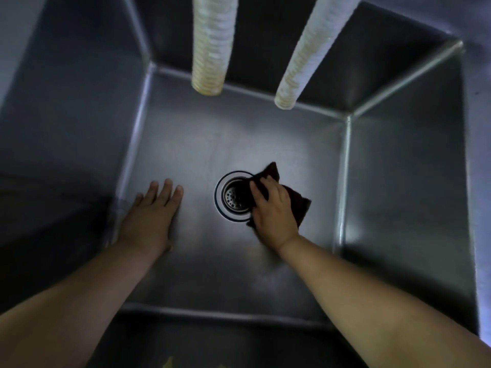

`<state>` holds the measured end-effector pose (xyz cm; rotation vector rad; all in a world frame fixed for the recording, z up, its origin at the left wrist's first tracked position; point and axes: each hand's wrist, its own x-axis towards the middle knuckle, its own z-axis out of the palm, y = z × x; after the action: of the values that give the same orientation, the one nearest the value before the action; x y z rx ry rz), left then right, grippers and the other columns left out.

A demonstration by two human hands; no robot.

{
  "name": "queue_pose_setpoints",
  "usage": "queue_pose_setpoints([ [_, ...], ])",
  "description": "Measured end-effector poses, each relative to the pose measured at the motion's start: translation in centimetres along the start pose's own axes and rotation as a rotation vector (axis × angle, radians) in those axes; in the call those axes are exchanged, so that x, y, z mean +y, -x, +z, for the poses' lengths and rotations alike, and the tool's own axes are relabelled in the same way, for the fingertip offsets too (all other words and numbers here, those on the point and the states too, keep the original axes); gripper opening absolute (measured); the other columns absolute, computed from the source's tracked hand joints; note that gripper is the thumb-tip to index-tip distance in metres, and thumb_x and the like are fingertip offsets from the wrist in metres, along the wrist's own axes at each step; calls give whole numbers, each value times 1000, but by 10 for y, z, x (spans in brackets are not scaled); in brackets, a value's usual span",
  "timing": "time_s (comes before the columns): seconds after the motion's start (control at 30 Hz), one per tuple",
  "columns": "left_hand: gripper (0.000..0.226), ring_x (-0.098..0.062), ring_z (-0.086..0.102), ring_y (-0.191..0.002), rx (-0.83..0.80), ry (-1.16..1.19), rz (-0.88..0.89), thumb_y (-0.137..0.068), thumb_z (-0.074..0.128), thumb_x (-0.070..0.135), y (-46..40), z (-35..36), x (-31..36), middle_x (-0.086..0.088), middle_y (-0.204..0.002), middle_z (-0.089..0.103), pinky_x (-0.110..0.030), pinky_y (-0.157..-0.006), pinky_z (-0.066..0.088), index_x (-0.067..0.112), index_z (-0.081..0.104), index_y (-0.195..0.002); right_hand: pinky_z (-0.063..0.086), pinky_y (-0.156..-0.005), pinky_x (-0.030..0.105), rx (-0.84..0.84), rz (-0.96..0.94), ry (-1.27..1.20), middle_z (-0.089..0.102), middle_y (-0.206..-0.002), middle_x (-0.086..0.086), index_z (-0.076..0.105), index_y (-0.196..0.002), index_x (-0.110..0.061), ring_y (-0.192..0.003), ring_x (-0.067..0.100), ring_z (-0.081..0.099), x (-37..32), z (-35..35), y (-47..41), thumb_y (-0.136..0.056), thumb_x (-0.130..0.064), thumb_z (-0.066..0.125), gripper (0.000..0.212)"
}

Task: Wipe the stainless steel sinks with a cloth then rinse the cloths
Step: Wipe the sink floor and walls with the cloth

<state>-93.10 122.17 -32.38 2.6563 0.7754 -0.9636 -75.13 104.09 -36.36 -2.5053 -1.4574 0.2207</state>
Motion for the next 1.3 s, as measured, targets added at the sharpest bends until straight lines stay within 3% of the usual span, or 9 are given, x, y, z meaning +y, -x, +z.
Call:
queue_pose_setpoints([
  [0.17,118,-28,-11,-145,-18,-11,-17,-73,74,32,2,-4,1,-4,-157,-20,-39,-118,6,20,-18,-147,30,-107,41,-103,-83,82,64,-109,12,62,-118,-5,-110,31,55,-30,11,-12,-88,-25,55,37],
  [0.37,114,-28,-10,-145,-10,-21,-24,-76,71,27,1,-6,3,-4,-157,-19,-40,-118,6,20,-17,-148,36,-102,38,-24,96,-28,67,-89,16,66,-93,0,-89,32,61,-56,24,-18,-85,-14,60,17],
  [0.5,114,-27,-10,-145,-22,-33,-31,-75,71,28,2,-5,2,-4,-157,-19,-40,-118,6,20,-17,-148,44,-95,37,-19,-8,-84,68,-83,13,67,-91,-2,-78,31,64,-46,22,-12,-82,-10,65,12],
  [0.6,100,-35,-7,-145,-9,-117,-27,-84,61,21,3,-9,10,-14,-157,-16,-46,-118,9,12,-15,-148,40,-92,37,-84,-67,-66,67,-88,14,66,-98,-1,-82,33,63,-36,18,-10,-80,-12,69,21],
  [0.7,78,-34,-10,-144,92,-237,157,-93,42,16,-2,-10,27,-17,-155,-18,-55,-115,5,12,-12,-148,45,-94,42,-123,-127,-57,67,-90,17,64,-101,1,-84,35,63,-31,14,-12,-80,-13,69,26],
  [0.77,79,-30,-17,-144,76,-217,296,-92,41,12,-9,-11,39,-12,-155,-24,-55,-115,1,17,-15,-148,43,-100,45,-134,-185,-57,68,-91,17,64,-104,3,-86,34,65,-28,14,-12,-80,-11,69,28],
  [1.0,93,-25,-19,-143,-38,-207,302,-85,56,18,-29,-24,49,-8,-154,-29,-55,-115,3,22,-11,-149,19,-116,45,-224,-389,7,69,-93,16,62,-103,4,-93,29,65,-15,5,-25,-86,-16,62,26],
  [1.17,91,-24,-18,-144,-24,-215,278,-86,55,20,-30,-25,52,-6,-154,-28,-54,-116,4,25,-10,-149,-5,-118,47,-407,-452,408,55,-132,10,48,-132,-8,-132,25,39,-15,-10,-31,-98,-41,28,52],
  [1.3,88,-24,-18,-144,-16,-188,273,-87,53,19,-28,-22,51,-5,-154,-27,-53,-116,3,26,-8,-150,3,-119,43,-381,-398,477,51,-136,9,48,-135,-9,-135,26,35,-18,-8,-22,-99,-43,27,54],
])
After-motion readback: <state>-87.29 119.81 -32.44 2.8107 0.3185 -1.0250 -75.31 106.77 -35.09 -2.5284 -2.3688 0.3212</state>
